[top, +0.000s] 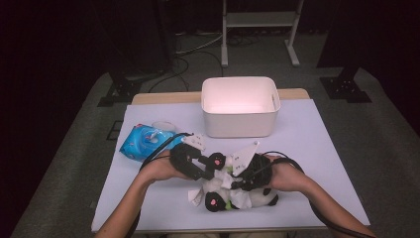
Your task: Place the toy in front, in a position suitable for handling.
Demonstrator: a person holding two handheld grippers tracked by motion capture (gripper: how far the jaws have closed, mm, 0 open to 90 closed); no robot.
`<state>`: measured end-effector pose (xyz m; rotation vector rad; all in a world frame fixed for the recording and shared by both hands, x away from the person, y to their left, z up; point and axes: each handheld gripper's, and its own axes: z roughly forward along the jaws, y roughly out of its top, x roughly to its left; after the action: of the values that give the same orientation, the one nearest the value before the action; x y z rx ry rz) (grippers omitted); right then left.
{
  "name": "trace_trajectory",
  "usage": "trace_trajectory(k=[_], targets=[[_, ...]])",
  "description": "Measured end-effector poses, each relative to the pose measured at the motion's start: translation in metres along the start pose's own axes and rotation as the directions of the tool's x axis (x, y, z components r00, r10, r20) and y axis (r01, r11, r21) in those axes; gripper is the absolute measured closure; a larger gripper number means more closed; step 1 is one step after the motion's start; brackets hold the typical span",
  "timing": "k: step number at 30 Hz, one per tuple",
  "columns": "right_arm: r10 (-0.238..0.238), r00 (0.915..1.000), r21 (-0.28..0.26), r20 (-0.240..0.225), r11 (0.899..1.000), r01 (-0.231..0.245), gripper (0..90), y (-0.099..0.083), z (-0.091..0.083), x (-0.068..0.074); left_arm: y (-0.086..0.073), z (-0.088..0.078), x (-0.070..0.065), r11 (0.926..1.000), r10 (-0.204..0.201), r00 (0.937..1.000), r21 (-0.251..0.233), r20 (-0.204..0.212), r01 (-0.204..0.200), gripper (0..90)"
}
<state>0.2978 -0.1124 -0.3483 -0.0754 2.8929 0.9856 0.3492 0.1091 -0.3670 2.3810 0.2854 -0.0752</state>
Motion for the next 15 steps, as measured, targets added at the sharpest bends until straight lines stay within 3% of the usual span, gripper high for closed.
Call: trace_trajectory(k=[8,10,15], targets=[[-0.029,0.9996,-0.018,0.008,0.999,0.029,75.4,0.015,0.006,0.001,0.0,0.001,0.001,1.0,0.004,1.0,0.003,-0.005,-0.004,45.3],[-0.026,0.9996,-0.041,-0.009,0.999,0.026,75.4,0.018,0.007,0.001,0.0,0.001,0.001,1.0,-0.002,1.0,0.004,-0.006,0.002,45.3],[-0.05,0.9979,-0.037,-0.042,0.998,0.048,75.3,0.025,0.01,0.009,0.0,0.002,0.002,1.0,-0.005,1.0,0.005,-0.006,0.006,45.2]])
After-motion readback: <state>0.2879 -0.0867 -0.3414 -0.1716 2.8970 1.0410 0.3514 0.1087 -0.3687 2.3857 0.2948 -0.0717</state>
